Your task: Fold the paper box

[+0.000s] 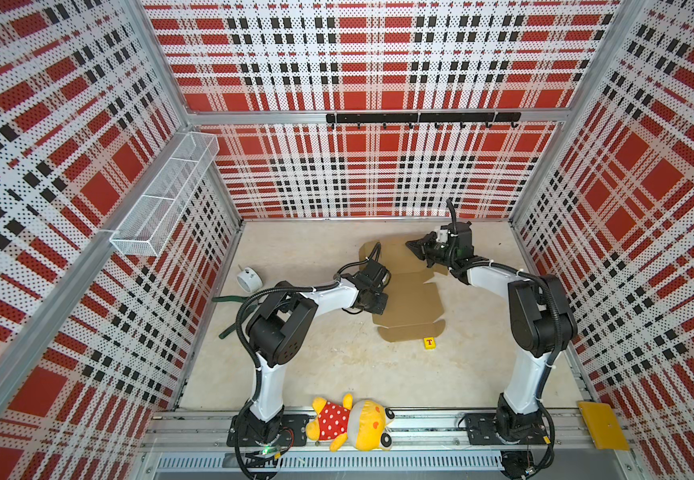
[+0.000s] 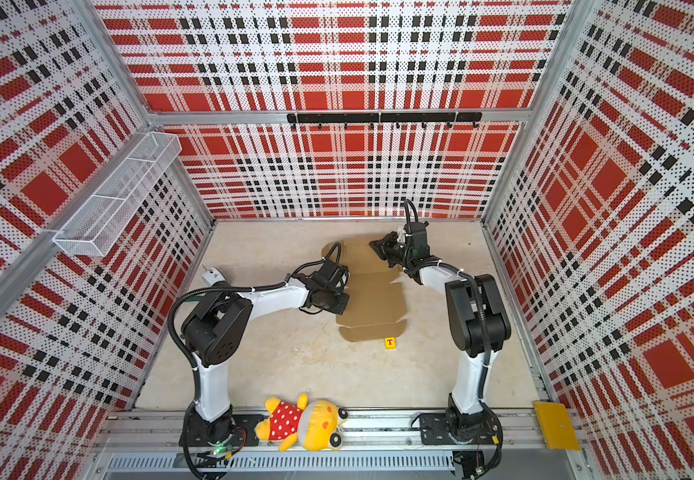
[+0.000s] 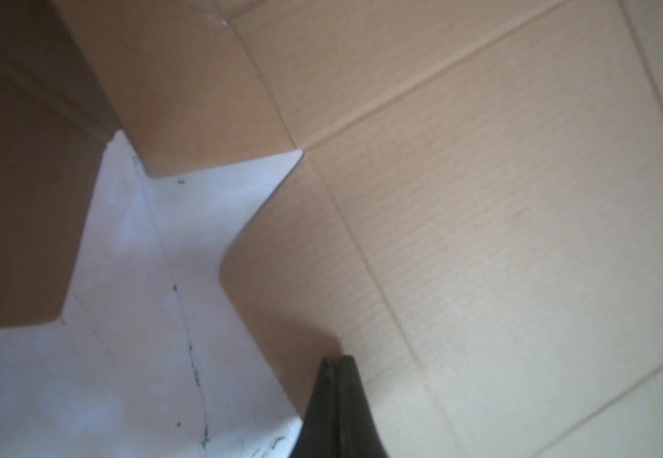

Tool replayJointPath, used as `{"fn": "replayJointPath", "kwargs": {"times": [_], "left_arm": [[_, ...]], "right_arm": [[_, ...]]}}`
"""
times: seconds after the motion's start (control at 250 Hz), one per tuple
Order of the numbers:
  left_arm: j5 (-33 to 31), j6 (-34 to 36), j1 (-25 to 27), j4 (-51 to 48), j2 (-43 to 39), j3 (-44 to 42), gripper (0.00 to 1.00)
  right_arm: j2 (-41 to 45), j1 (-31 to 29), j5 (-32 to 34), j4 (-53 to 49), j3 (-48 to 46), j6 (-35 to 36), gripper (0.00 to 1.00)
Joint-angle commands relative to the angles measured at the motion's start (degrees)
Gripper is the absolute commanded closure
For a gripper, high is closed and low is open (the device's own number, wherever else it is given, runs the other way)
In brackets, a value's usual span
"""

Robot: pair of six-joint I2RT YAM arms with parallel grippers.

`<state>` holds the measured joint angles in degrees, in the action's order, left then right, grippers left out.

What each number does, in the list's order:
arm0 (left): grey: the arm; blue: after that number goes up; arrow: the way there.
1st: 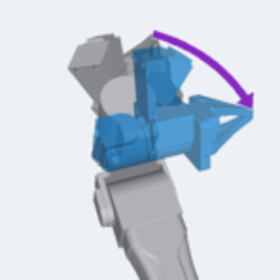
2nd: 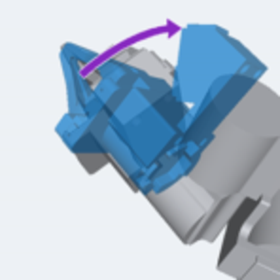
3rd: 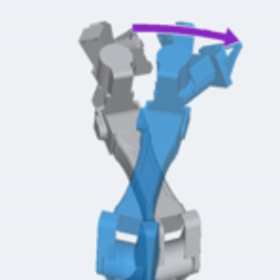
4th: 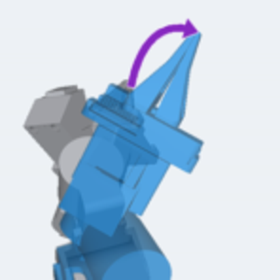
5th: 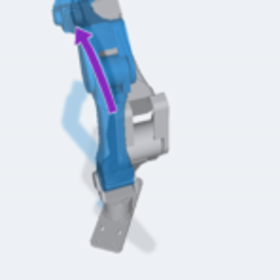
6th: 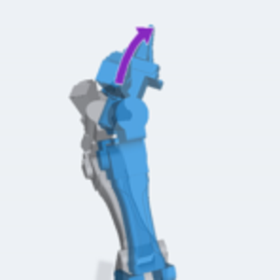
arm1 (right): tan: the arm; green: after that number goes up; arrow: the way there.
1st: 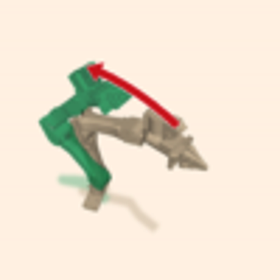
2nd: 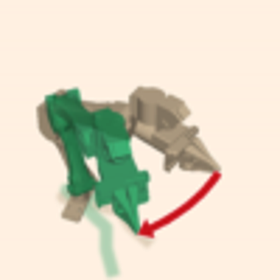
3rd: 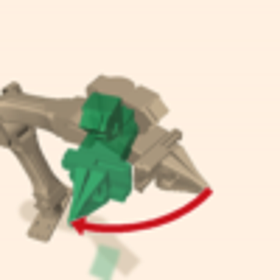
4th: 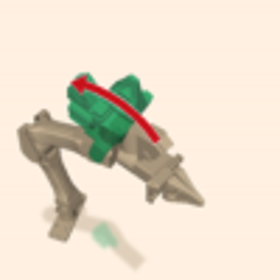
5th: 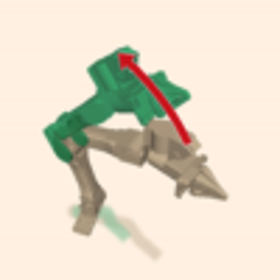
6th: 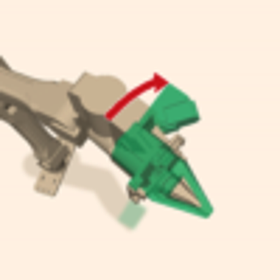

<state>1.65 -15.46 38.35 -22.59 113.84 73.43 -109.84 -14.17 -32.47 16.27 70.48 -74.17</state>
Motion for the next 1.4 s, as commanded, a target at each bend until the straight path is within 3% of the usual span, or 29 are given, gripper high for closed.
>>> {"fn": "replayJointPath", "kwargs": {"times": [0.0,0.176,0.356,0.512,0.672,0.796,0.96,1.216,1.397], "left_arm": [[-0.83,1.24,-0.05,-1.42,-4.36,-0.34,0.89],[1.49,3.28,-0.56,0.18,-15.06,-1.01,0.75],[-0.39,5.97,-2.45,-0.28,-21.29,-0.38,0.72],[-2.23,5.89,-7.41,0.86,-21.64,-0.66,0.69],[-1.62,1.22,-15.01,1.67,-18.21,0.14,0.69],[3.6,0.28,-18.67,-0.3,-11.72,4.52,0.68],[12.94,0.45,-18.84,0.9,-5.22,7.33,0.59],[22.54,1.72,-17.74,8.03,-3.54,6.1,0.57],[26.04,2.69,-17.44,15.23,-5.08,1.12,0.54]], "right_arm": [[0.41,-0.33,0.76,2.14,-1.32,-0.68,0.98],[0.96,-0.38,1.09,1.03,-0.85,0.73,0.98],[0.4,-0.33,0.56,2.06,-0.64,0.08,0.98],[0.12,-0.42,0.29,2.86,-1.04,-0.71,0.98],[0.95,-0.42,0.7,1.22,-1.03,0.67,0.98],[0.65,-0.41,-0.2,2.03,-0.55,-0.11,0.98],[0.28,-0.42,-0.07,1.35,-0.09,0.24,0.98],[-0.03,-0.42,-0.53,1.8,-0.1,0.01,0.98],[0.24,-0.42,-0.35,1.82,-0.31,0.41,0.98]]}}
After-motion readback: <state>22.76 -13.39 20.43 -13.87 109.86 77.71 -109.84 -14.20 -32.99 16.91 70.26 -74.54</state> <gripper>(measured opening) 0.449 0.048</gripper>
